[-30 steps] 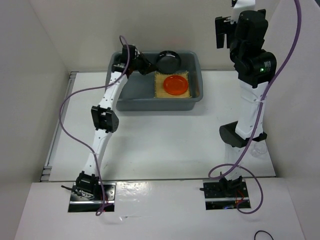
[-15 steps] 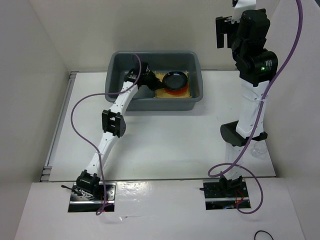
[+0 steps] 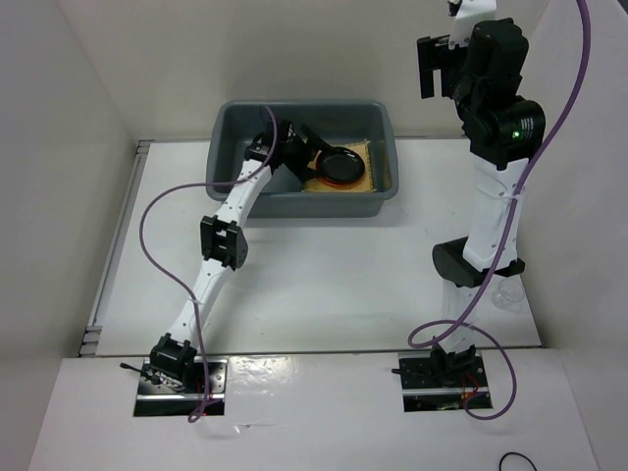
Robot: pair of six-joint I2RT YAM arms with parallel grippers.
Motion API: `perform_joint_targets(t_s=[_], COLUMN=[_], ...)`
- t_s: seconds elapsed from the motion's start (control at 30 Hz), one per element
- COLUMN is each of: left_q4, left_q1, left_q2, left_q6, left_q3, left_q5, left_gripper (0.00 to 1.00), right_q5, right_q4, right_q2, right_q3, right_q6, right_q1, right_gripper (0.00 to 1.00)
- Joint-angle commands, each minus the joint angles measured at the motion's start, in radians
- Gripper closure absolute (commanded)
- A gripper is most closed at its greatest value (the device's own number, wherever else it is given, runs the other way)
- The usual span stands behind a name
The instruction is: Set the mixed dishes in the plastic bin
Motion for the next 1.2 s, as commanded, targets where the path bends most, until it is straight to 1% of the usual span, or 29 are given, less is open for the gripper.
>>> perform_joint_targets(t_s=[0.0,0.03,0.1,0.13,0.17,0.2,0.23,0.27,0.3,0.33,0.37,0.4,0.43,0.47,0.5,0.53,0.57,0.6,0.63,0.67,0.7,0.73,0.77,0.8,0.83,0.9,0.97,1.0,1.17], left_q4=[0.063,0.052,0.009,-0.049,-0.09,-0.179,-0.18,-0.26,-0.296,-0.368,-0.399,-0.448,-0.478,-0.506,-0.532,-0.578,-0.6,-0.617,-0.644,-0.655,-0.655,-0.655,-0.655,-0.655,-0.655,-0.655,-0.655,-0.655,-0.655], left_q1=[0.022,0.034,0.048,0.061,0.071,0.071,0.071,0.071,0.071,0.071,0.08,0.08,0.08,0.057,0.043,0.031,0.02,-0.001,-0.001,-0.001,-0.011,-0.011,-0.011,-0.011,-0.011,-0.024,-0.035,-0.035,-0.035], left_q2=[-0.173,-0.226,-0.286,-0.353,-0.39,-0.47,-0.508,-0.573,-0.593,-0.607,-0.607,-0.607,-0.595,-0.586,-0.572,-0.572,-0.572,-0.572,-0.572,-0.572,-0.572,-0.561,-0.541,-0.541,-0.541,-0.541,-0.541,-0.541,-0.569], left_q6=[0.026,0.038,0.101,0.129,0.205,0.245,0.287,0.357,0.383,0.4,0.426,0.445,0.468,0.483,0.52,0.529,0.529,0.539,0.539,0.539,0.548,0.548,0.548,0.548,0.548,0.548,0.559,0.559,0.606], left_q3=[0.042,0.042,0.042,0.042,0.042,0.042,0.042,0.042,0.042,0.042,0.042,0.042,0.042,0.042,0.042,0.042,0.042,0.042,0.042,0.042,0.042,0.042,0.042,0.042,0.042,0.042,0.042,0.042,0.033], left_q5=[-0.054,-0.065,-0.097,-0.112,-0.132,-0.196,-0.23,-0.291,-0.305,-0.306,-0.284,-0.228,-0.203,-0.203,-0.203,-0.241,-0.264,-0.29,-0.331,-0.341,-0.341,-0.289,-0.27,-0.257,-0.256,-0.267,-0.267,-0.267,-0.256], left_gripper=[0.0,0.0,0.0,0.0,0.0,0.0,0.0,0.0,0.0,0.0,0.0,0.0,0.0,0.0,0.0,0.0,0.0,0.0,0.0,0.0,0.0,0.0,0.0,0.0,0.0,0.0,0.0,0.0,0.0], right_q5=[-0.054,-0.063,-0.075,-0.075,-0.075,-0.075,-0.075,-0.112,-0.15,-0.182,-0.196,-0.231,-0.306,-0.333,-0.342,-0.328,-0.319,-0.304,-0.287,-0.278,-0.266,-0.256,-0.246,-0.235,-0.235,-0.262,-0.262,-0.24,-0.216], right_q4=[-0.024,-0.024,-0.035,-0.035,-0.035,-0.047,-0.047,-0.064,-0.079,-0.079,-0.079,-0.079,-0.079,-0.056,-0.039,0.003,0.023,0.046,0.079,0.153,0.195,0.235,0.302,0.329,0.349,0.412,0.451,0.497,0.564], right_q2=[-0.009,-0.009,-0.053,-0.095,-0.118,-0.165,-0.166,-0.205,-0.218,-0.236,-0.266,-0.28,-0.29,-0.316,-0.328,-0.343,-0.357,-0.398,-0.425,-0.454,-0.512,-0.532,-0.547,-0.558,-0.558,-0.57,-0.571,-0.571,-0.519], right_q3=[0.002,-0.013,-0.102,-0.2,-0.252,-0.364,-0.42,-0.469,-0.516,-0.664,-0.74,-0.864,-0.915,-0.957,-1.047,-1.098,-1.151,-1.282,-1.355,-1.43,-1.574,-1.634,-1.69,-1.769,-1.799,-1.875,-1.917,-1.954,-2.005], right_q6=[0.004,0.004,0.004,0.004,0.004,0.004,0.004,-0.005,-0.024,-0.024,-0.068,-0.096,-0.131,-0.131,-0.142,-0.142,-0.175,-0.192,-0.202,-0.214,-0.248,-0.26,-0.272,-0.297,-0.309,-0.329,-0.329,-0.319,-0.295], right_q1=[-0.005,-0.005,-0.005,-0.017,-0.028,-0.073,-0.074,-0.15,-0.202,-0.25,-0.323,-0.36,-0.432,-0.462,-0.483,-0.493,-0.493,-0.493,-0.493,-0.505,-0.505,-0.505,-0.505,-0.505,-0.505,-0.516,-0.516,-0.516,-0.525], right_gripper=[0.01,0.01,0.01,0.01,0.01,0.01,0.01,0.01,0.01,0.01,0.01,0.01,0.01,0.01,0.01,0.01,0.01,0.01,0.01,0.01,0.01,0.01,0.01,0.01,0.03,0.03,0.03,0.03,0.04])
